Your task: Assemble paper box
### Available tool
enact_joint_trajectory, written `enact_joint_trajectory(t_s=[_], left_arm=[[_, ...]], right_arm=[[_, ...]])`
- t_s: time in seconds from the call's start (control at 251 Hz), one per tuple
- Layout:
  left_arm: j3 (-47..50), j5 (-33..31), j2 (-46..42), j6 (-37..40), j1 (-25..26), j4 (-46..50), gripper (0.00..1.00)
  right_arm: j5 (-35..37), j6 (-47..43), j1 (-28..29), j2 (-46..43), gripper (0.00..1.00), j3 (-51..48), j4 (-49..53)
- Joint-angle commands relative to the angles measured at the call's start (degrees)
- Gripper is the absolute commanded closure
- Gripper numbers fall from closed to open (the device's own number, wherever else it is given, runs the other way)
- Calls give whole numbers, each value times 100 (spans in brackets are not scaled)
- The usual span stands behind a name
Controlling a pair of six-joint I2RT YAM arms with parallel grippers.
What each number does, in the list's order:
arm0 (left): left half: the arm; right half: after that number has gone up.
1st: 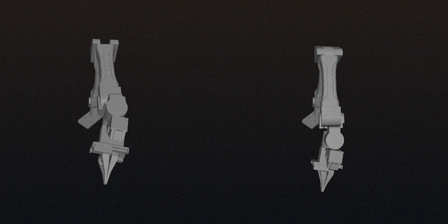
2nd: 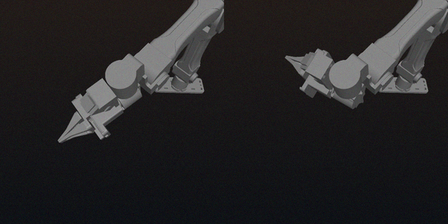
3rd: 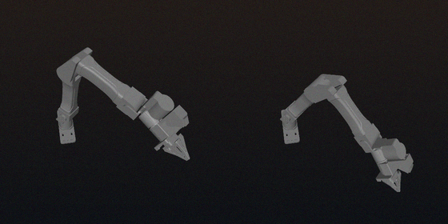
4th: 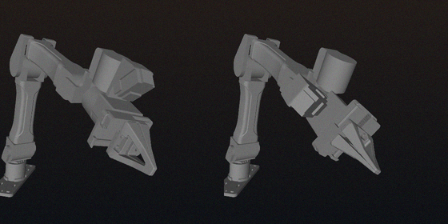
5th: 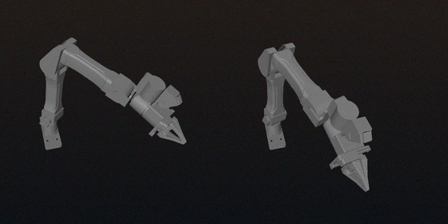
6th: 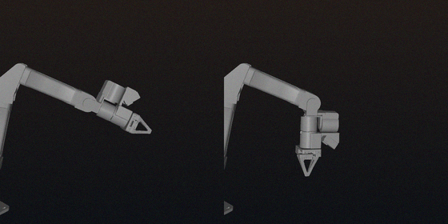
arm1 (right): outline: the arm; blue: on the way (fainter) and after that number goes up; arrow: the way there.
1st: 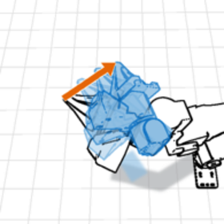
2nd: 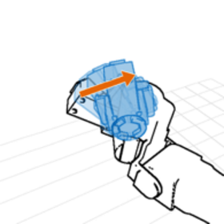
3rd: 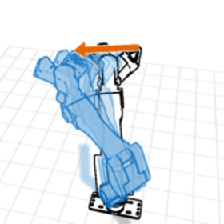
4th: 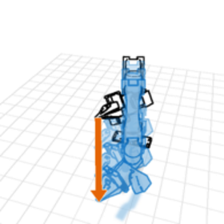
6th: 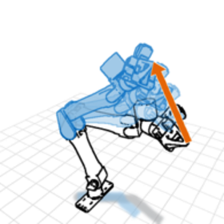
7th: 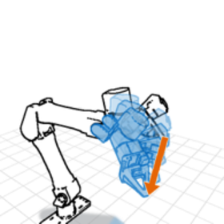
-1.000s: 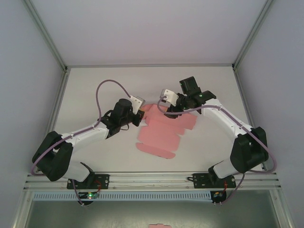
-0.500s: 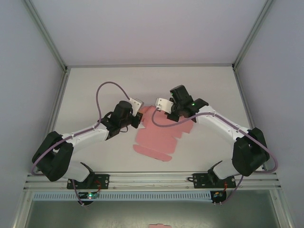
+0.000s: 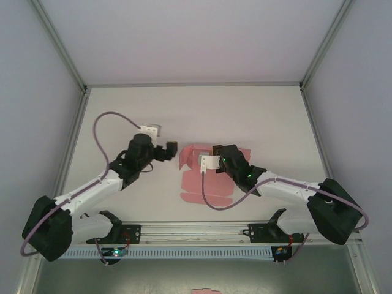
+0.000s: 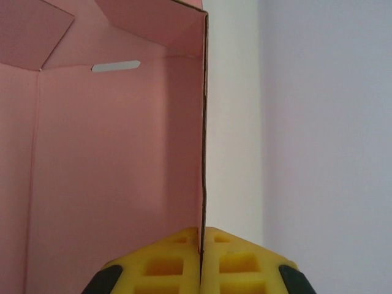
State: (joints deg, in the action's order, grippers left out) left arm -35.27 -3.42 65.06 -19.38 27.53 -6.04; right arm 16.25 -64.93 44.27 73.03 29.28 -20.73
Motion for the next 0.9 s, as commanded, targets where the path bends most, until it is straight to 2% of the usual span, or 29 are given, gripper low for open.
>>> enact_joint_trajectory(t_s=[0.0,0.044,0.124,0.18,0.263,0.383,0.459,0.551,0.75,0.898], left_arm=[[167,-195,-119,-1068,-675,366,0],[199,115,-4,-1031,-853,344,0],[319,871,342,-585,-870,-57,0],[392,1899,677,-142,-863,-477,6],[345,3091,1218,270,-759,-1019,19],[267,3872,1768,936,-459,-1630,22],[143,4066,1923,1166,-379,-1654,26],[-68,4155,2075,1473,-288,-1416,28],[-253,4218,2413,2077,78,-1159,31],[-316,4001,2690,2071,181,-1364,32]], right_arm=[[405,-575,187,-41,100,-408,-1636],[499,-646,262,26,100,-535,-1905],[694,-690,366,194,100,-662,-2227],[725,-676,441,308,100,-745,-2453],[731,-512,447,369,100,-763,-2521],[563,-299,429,200,100,-675,-2134],[335,-136,405,24,100,-641,-1672],[248,-30,419,15,100,-674,-1565],[671,13,681,536,100,-710,-1612],[728,140,742,670,100,-693,-1588]])
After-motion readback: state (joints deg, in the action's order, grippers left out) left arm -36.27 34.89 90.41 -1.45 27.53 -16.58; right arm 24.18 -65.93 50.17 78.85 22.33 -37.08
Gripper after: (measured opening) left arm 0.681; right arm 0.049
